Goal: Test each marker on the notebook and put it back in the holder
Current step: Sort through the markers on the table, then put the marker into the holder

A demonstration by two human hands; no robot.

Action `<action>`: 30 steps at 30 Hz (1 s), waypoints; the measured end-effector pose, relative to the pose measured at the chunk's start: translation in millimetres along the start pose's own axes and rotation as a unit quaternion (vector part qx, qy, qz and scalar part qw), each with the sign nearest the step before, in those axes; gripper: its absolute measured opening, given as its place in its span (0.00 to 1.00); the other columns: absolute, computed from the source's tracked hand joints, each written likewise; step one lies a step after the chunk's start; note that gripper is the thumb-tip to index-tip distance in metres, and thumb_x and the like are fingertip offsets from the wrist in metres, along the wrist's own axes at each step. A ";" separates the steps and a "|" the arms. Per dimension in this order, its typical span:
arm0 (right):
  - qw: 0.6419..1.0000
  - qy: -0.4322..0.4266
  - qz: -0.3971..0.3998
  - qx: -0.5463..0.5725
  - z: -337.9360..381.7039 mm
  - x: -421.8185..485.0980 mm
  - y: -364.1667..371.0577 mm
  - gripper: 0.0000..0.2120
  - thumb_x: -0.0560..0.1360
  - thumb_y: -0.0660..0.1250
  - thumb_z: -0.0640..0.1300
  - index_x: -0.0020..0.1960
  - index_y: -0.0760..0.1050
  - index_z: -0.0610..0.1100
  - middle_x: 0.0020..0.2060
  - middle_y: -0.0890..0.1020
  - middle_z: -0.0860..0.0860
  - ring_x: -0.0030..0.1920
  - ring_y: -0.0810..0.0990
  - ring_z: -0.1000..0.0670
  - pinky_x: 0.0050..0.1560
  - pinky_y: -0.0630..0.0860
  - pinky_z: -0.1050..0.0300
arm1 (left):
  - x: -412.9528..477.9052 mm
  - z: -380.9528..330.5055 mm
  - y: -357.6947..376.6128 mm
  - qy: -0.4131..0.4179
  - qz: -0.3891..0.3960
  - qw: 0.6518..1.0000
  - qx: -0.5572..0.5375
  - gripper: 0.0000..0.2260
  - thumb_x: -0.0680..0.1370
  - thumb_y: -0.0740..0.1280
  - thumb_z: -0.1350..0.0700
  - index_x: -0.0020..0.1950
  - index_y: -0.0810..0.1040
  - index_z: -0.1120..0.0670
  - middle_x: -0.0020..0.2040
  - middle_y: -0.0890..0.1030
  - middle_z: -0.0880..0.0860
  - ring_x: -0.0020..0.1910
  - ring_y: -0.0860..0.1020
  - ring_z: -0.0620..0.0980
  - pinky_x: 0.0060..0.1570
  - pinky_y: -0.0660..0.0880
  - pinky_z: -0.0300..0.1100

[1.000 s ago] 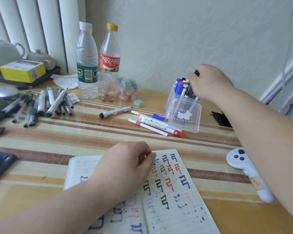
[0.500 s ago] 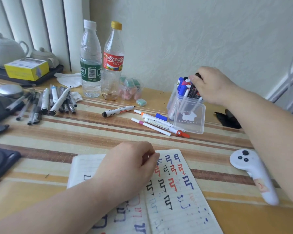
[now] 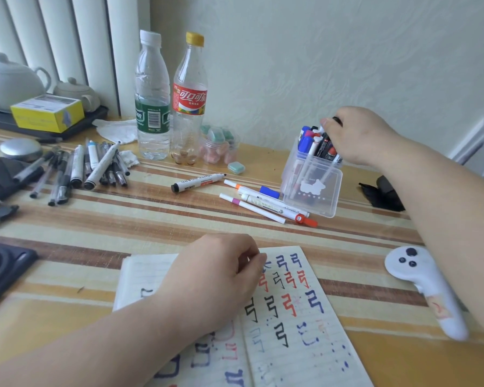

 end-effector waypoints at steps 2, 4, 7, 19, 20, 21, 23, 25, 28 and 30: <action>0.999 0.007 0.010 0.031 0.6 -0.7 -1.0 0.19 0.85 0.56 0.54 0.44 0.71 0.41 0.39 0.76 0.44 0.43 0.73 0.41 0.40 0.63 0.51 | 0.3 -0.1 0.3 0.000 0.002 1.000 0.000 0.10 0.79 0.65 0.44 0.41 0.78 0.45 0.33 0.78 0.41 0.36 0.76 0.41 0.36 0.73 0.40; 0.996 0.028 -0.006 0.084 -3.3 -3.0 -1.3 0.16 0.83 0.60 0.57 0.52 0.73 0.43 0.45 0.77 0.46 0.46 0.75 0.44 0.43 0.67 0.52 | 0.6 -0.2 0.2 0.003 0.002 1.000 0.002 0.10 0.79 0.65 0.44 0.41 0.78 0.45 0.33 0.78 0.41 0.37 0.76 0.41 0.37 0.73 0.40; 0.976 -0.002 -0.155 0.151 -4.5 -27.7 -8.8 0.18 0.78 0.66 0.57 0.59 0.73 0.44 0.51 0.78 0.48 0.52 0.76 0.45 0.52 0.74 0.49 | 1.0 0.3 0.3 0.004 0.006 1.000 0.003 0.10 0.80 0.64 0.44 0.41 0.78 0.45 0.33 0.78 0.41 0.36 0.76 0.40 0.37 0.74 0.40; 0.977 -0.124 0.157 -0.078 86.4 -124.6 81.3 0.12 0.78 0.61 0.40 0.40 0.64 0.52 0.42 0.74 0.52 0.41 0.76 0.49 0.34 0.71 0.53 | 0.6 -3.1 -2.3 0.000 -0.002 1.000 -0.005 0.04 0.79 0.64 0.51 0.47 0.79 0.44 0.33 0.78 0.43 0.36 0.77 0.42 0.38 0.74 0.41; 0.979 -0.111 0.152 -0.072 89.6 -123.3 81.1 0.12 0.78 0.61 0.40 0.40 0.64 0.51 0.43 0.73 0.52 0.42 0.76 0.48 0.34 0.69 0.54 | 0.6 -3.0 -2.3 0.001 -0.004 1.000 -0.002 0.04 0.79 0.64 0.51 0.48 0.79 0.44 0.33 0.78 0.42 0.37 0.77 0.42 0.38 0.74 0.41; 0.983 -0.103 0.141 -0.064 92.0 -122.3 79.6 0.08 0.78 0.61 0.40 0.42 0.67 0.50 0.45 0.74 0.52 0.44 0.76 0.47 0.36 0.70 0.54 | 0.7 -2.9 -2.2 0.002 -0.006 1.000 -0.001 0.04 0.78 0.64 0.51 0.48 0.79 0.44 0.33 0.78 0.42 0.37 0.77 0.42 0.39 0.74 0.41; 0.988 -0.093 0.113 -0.046 94.6 -119.4 74.5 0.05 0.79 0.62 0.41 0.53 0.72 0.49 0.51 0.74 0.51 0.48 0.76 0.46 0.42 0.74 0.52 | 0.7 -2.6 -1.7 0.000 -0.003 1.000 -0.002 0.04 0.78 0.64 0.51 0.47 0.78 0.43 0.33 0.78 0.42 0.37 0.77 0.42 0.38 0.74 0.40; 0.989 -0.087 0.109 -0.049 96.3 -115.9 72.4 0.07 0.78 0.63 0.41 0.55 0.72 0.48 0.52 0.73 0.50 0.48 0.75 0.45 0.45 0.75 0.51 | 0.8 -1.9 -1.3 -0.002 0.000 1.000 -0.003 0.04 0.78 0.64 0.50 0.47 0.78 0.43 0.34 0.79 0.42 0.37 0.77 0.42 0.38 0.74 0.39; 0.983 -0.086 0.134 -0.089 98.5 -114.2 77.4 0.08 0.77 0.62 0.40 0.41 0.66 0.48 0.45 0.73 0.50 0.43 0.74 0.46 0.40 0.72 0.53 | 1.3 -1.0 -0.7 0.001 -0.002 1.000 0.000 0.04 0.78 0.64 0.50 0.47 0.79 0.44 0.35 0.79 0.42 0.38 0.77 0.42 0.40 0.75 0.41; 0.981 -0.080 0.148 -0.094 100.7 -114.4 78.9 0.08 0.76 0.61 0.38 0.42 0.66 0.49 0.45 0.73 0.50 0.43 0.75 0.46 0.41 0.74 0.52 | 1.6 -0.6 -0.1 0.004 -0.004 1.000 -0.001 0.05 0.78 0.64 0.50 0.48 0.79 0.44 0.35 0.79 0.43 0.39 0.77 0.42 0.41 0.76 0.42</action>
Point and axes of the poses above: each hand's wrist, its own x-axis towards the middle knuckle, its own y-axis out of the palm, z = x × y, the point moved 3 cm from there along x, towards the middle knuckle
